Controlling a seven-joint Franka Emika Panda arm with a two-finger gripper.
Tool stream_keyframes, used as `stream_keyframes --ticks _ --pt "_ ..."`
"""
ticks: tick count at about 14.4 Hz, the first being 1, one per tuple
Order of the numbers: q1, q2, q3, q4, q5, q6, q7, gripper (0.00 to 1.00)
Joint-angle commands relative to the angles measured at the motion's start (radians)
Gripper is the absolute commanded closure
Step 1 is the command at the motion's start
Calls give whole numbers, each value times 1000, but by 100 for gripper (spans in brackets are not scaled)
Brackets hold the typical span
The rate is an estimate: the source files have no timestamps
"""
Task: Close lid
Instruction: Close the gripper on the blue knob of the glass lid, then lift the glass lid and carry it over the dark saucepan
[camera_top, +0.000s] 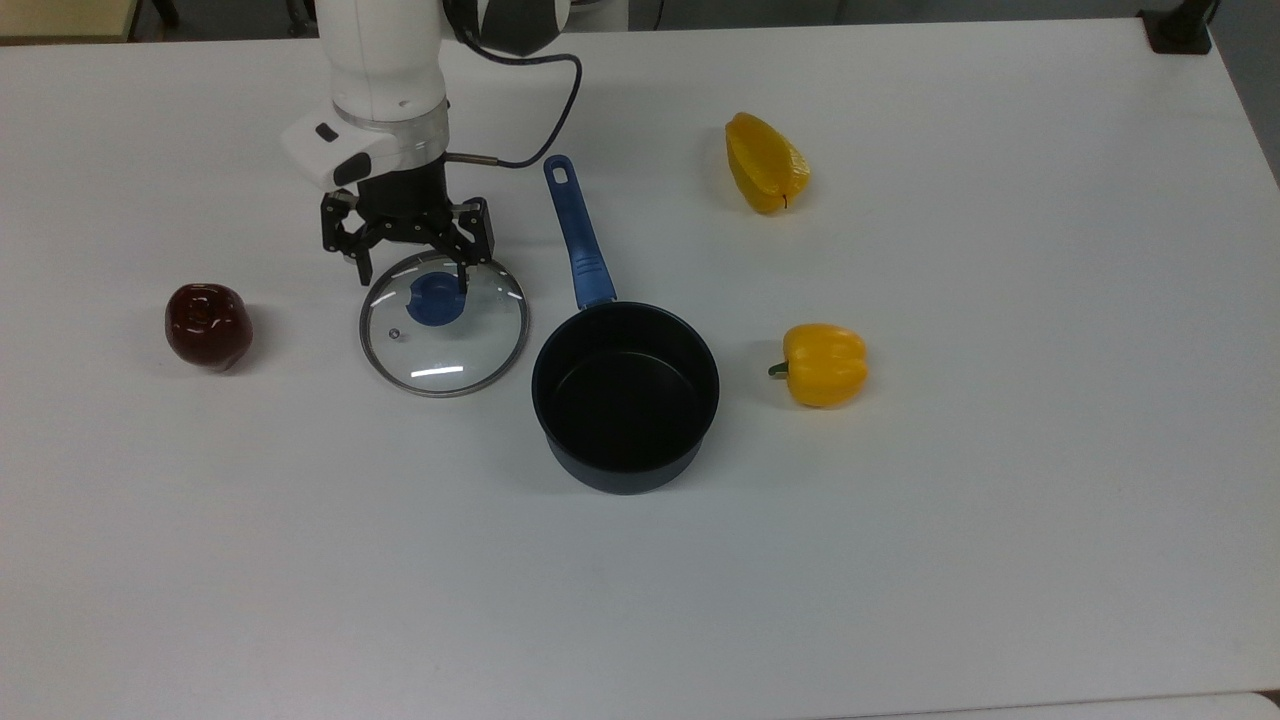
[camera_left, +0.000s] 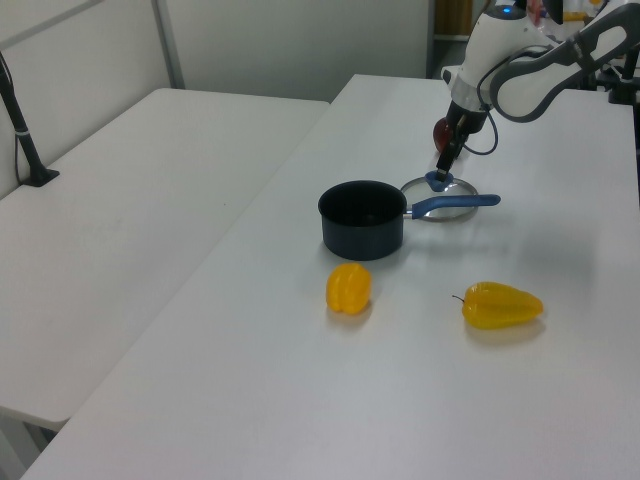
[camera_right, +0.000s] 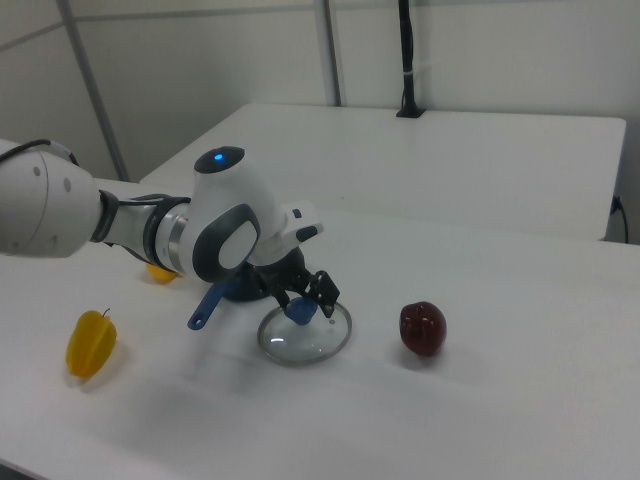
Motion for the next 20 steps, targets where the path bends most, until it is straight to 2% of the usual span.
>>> stream_keyframes --ticks 1,6,9,20 --pt "-13 0 4 -3 3 25 -113 0" --pt "-9 12 12 2 20 25 -98 0" --pt "-4 9 17 29 89 13 -39 0" --pt "-1 44 23 25 93 14 -23 1"
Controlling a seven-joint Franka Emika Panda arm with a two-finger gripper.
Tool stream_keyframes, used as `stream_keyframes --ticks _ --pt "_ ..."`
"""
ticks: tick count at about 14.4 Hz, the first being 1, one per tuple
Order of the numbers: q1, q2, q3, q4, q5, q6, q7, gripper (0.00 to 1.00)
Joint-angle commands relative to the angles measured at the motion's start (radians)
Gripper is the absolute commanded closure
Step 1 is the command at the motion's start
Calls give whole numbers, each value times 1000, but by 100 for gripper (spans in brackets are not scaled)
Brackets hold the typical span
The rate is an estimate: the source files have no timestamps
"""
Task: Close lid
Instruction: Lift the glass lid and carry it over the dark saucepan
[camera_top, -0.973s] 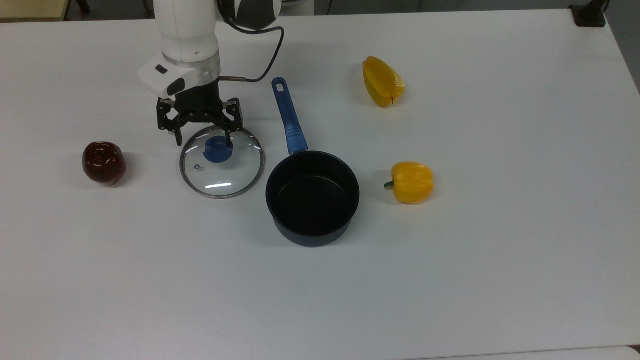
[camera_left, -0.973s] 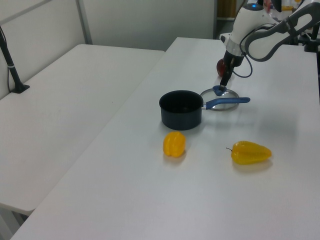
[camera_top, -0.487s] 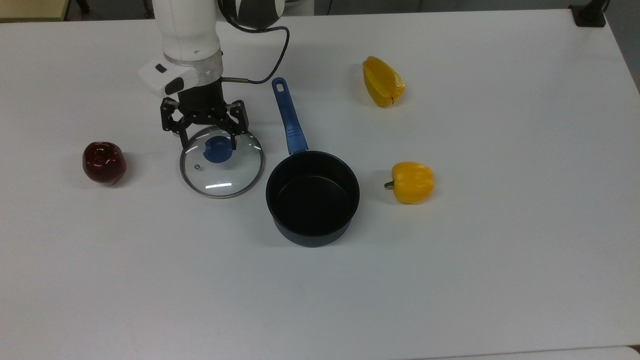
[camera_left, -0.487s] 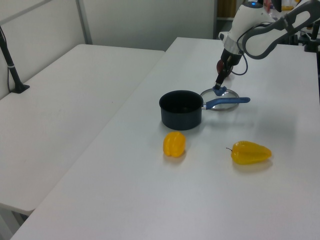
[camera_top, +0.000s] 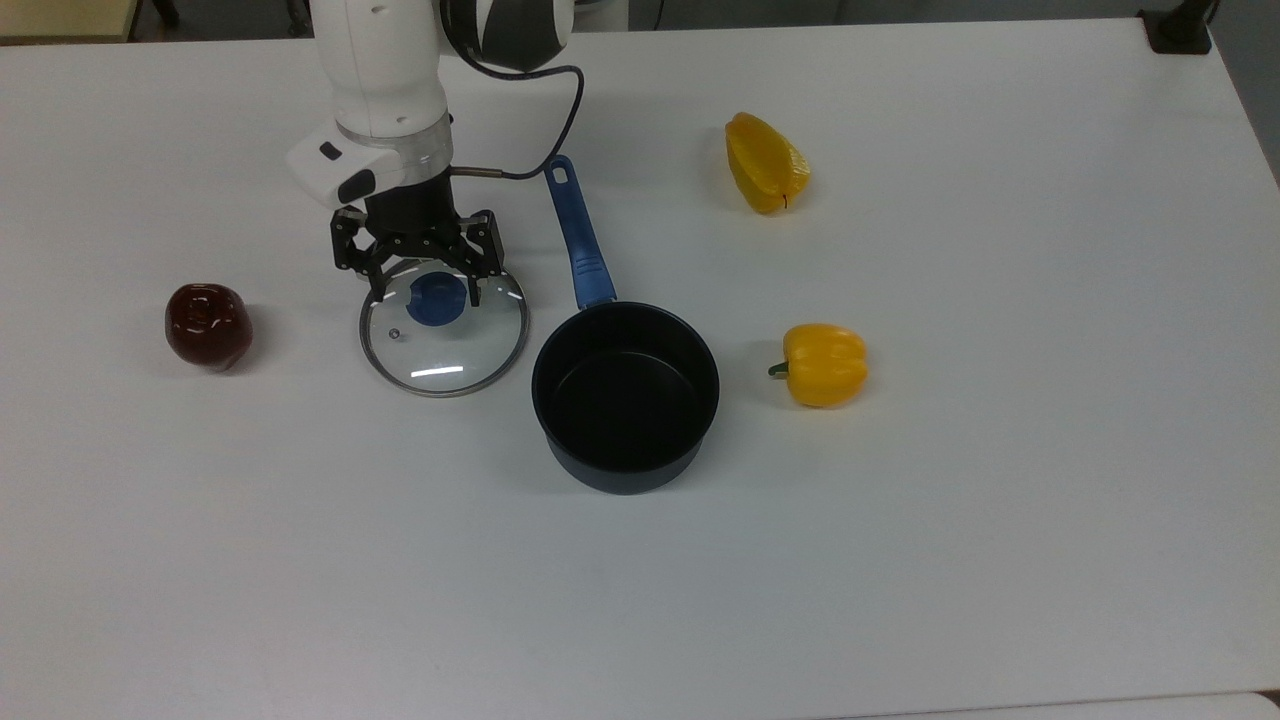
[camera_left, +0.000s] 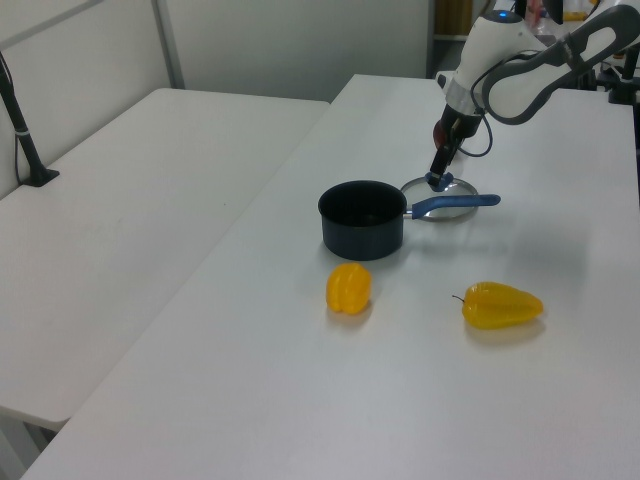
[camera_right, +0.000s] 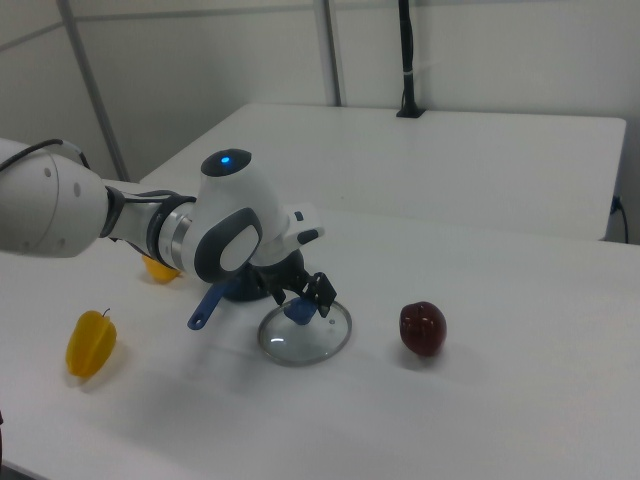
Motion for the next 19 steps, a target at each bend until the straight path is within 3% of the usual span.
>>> stream_keyframes --ticks 1,6,11,12,14,17,19 --pt "4 10 3 -1 17 10 10 6" --pt "5 8 3 5 15 10 46 26" --pt "12 -6 6 10 15 2 50 59" --pt "9 -13 6 20 15 -19 50 60" --pt "2 -15 4 106 17 -144 52 60" --pt "-5 9 3 314 15 -406 96 60" --pt "7 8 3 404 15 -455 151 60"
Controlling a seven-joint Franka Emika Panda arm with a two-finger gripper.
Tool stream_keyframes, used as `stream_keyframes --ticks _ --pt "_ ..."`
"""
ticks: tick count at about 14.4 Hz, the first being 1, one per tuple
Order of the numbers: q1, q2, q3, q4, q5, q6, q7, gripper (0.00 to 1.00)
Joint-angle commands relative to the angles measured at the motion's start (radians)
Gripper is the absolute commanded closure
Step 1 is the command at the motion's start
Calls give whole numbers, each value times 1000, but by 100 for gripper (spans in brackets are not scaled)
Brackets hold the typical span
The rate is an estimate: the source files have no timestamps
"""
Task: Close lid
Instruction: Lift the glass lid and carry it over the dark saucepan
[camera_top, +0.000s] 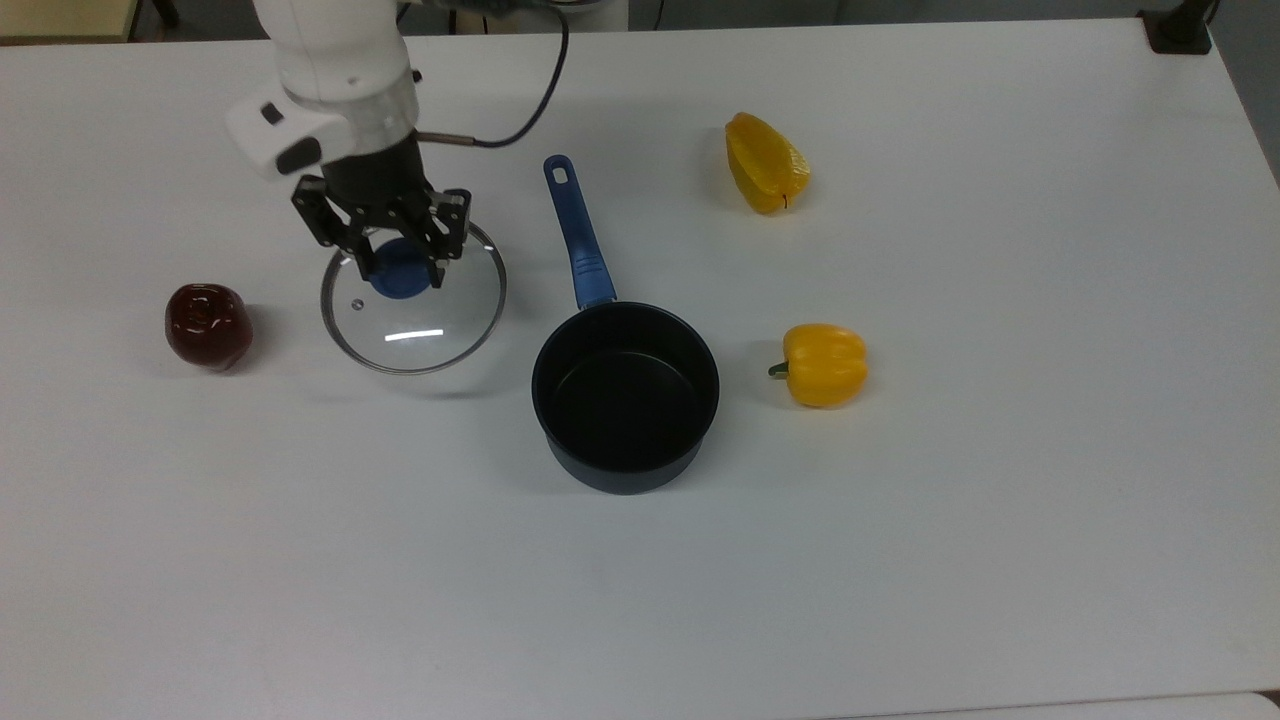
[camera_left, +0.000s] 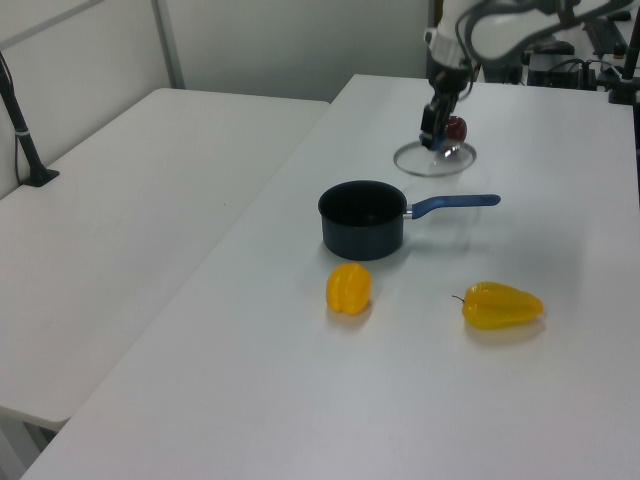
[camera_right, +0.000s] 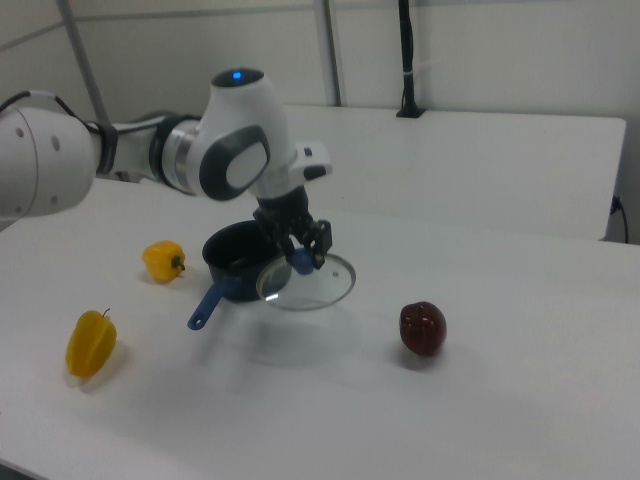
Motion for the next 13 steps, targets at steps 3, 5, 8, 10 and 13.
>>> stream_keyframes --ticks 3,5,8,10,13 --pt "101 20 0 198 2 -96 87 60" --pt "152 27 0 231 0 -96 87 60" --pt "225 90 0 295 -8 -95 79 60" --pt "258 122 2 294 -21 -81 79 59" --pt "278 135 0 280 -46 0 96 59"
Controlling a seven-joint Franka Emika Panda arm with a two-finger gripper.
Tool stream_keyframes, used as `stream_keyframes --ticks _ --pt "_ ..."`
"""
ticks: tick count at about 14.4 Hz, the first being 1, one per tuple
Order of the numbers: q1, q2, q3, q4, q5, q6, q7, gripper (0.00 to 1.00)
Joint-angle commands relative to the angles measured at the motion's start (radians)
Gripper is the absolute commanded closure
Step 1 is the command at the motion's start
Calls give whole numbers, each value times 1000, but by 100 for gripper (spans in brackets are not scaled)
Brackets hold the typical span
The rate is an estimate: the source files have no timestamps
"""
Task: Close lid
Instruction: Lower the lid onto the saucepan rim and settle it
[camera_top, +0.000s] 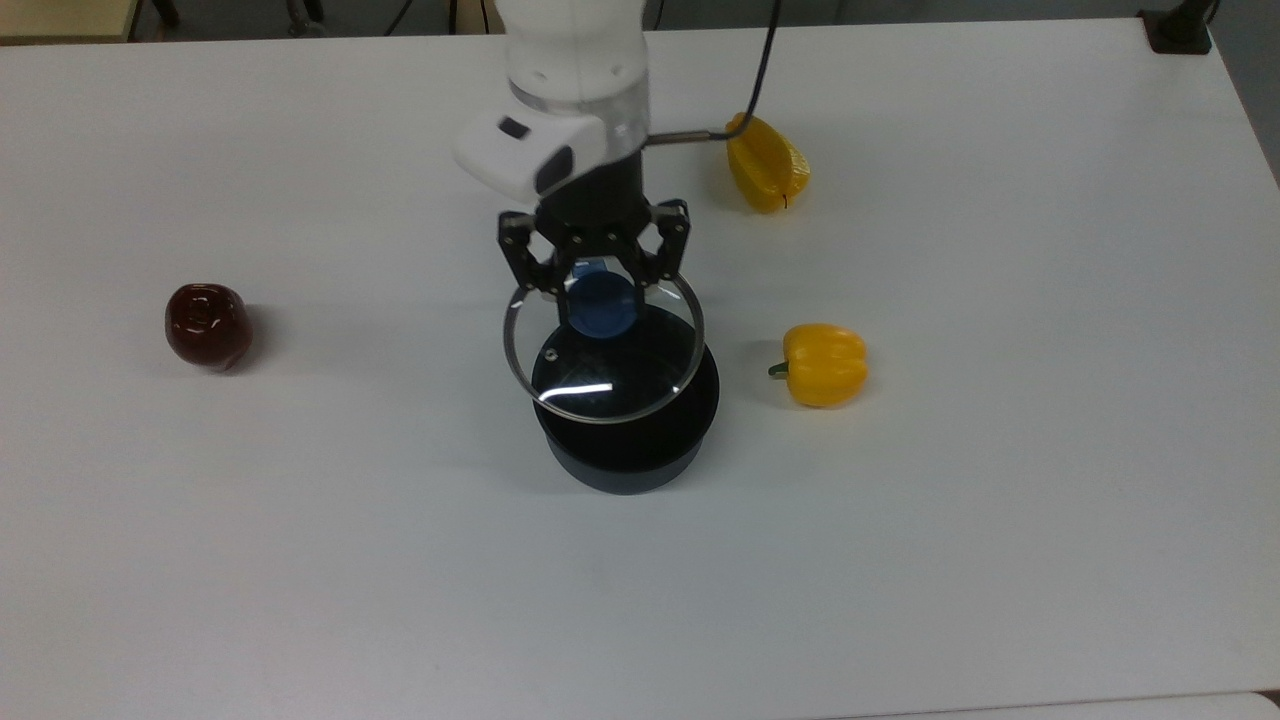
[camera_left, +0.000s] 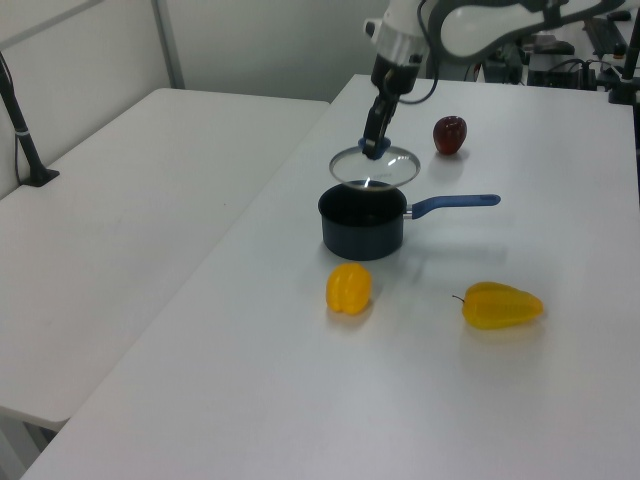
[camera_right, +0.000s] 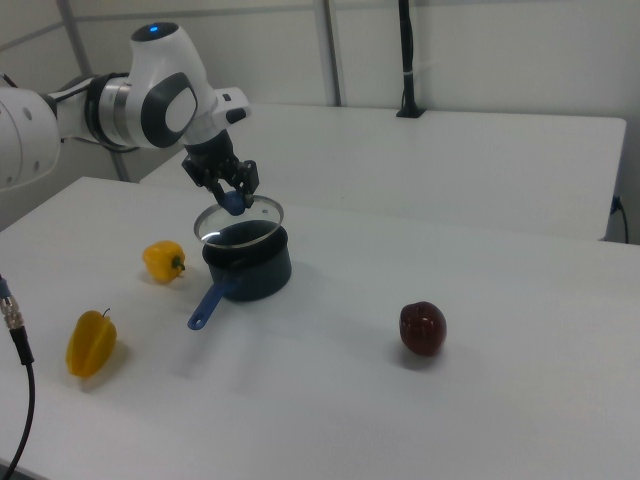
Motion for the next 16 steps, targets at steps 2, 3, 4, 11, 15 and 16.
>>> stream_keyframes --ticks 2,3,4,11,15,16 --pt "22 33 -9 6 -28 112 41 59" --pt "23 47 -9 6 -30 119 41 59" --pt "23 50 -9 6 -30 122 41 59" --pt "26 64 -9 -40 -67 124 43 59" --pt "28 68 -9 -40 -68 126 43 58" --pt "37 68 -9 -40 -68 127 45 58"
